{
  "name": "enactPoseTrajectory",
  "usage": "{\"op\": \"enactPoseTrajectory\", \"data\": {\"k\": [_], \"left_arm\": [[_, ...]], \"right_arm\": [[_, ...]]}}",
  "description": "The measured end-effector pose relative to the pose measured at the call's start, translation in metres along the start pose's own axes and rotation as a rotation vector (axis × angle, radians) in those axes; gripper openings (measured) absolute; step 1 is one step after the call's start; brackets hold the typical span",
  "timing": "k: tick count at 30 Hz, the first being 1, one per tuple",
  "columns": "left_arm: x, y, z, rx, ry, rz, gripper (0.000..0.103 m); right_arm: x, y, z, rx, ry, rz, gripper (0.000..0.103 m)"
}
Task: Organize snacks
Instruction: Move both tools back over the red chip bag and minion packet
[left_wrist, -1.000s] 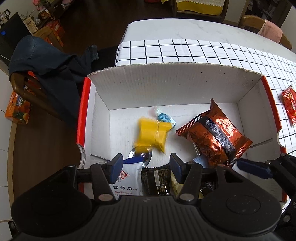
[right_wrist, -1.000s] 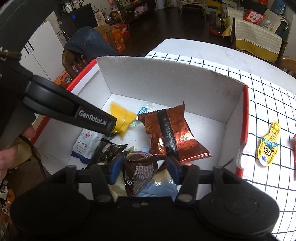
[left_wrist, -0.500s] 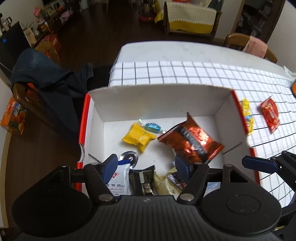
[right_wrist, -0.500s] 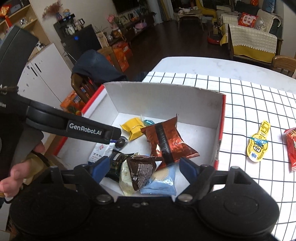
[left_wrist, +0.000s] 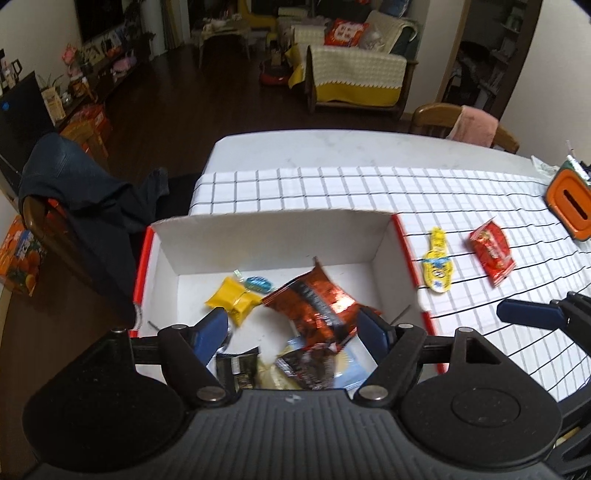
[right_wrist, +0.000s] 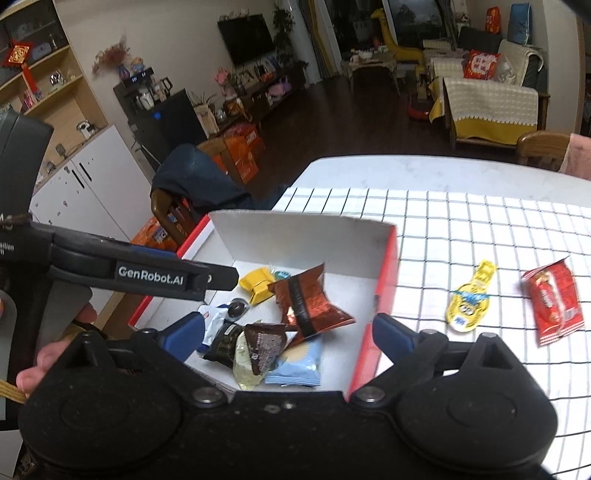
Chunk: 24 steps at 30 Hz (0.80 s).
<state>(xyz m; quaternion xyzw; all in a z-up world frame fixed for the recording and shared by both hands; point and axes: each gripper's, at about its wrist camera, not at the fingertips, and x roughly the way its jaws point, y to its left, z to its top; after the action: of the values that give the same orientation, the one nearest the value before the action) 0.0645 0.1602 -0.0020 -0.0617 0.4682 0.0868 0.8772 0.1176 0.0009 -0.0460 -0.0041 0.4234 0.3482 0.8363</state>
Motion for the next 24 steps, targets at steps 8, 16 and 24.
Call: {"op": "enactPoseTrajectory", "data": {"k": [8, 16, 24], "left_arm": [[-0.002, -0.043, 0.003, 0.037, -0.043, -0.041, 0.082], [0.021, -0.106, 0.016, 0.097, -0.03, -0.085, 0.082], [0.059, -0.177, 0.037, 0.111, 0.001, -0.113, 0.082]], "right_arm": [[-0.029, -0.031, -0.006, -0.011, -0.04, -0.056, 0.103], [-0.053, -0.087, -0.013, -0.029, -0.036, -0.146, 0.103], [-0.063, -0.156, -0.014, -0.072, -0.025, -0.222, 0.102]]}}
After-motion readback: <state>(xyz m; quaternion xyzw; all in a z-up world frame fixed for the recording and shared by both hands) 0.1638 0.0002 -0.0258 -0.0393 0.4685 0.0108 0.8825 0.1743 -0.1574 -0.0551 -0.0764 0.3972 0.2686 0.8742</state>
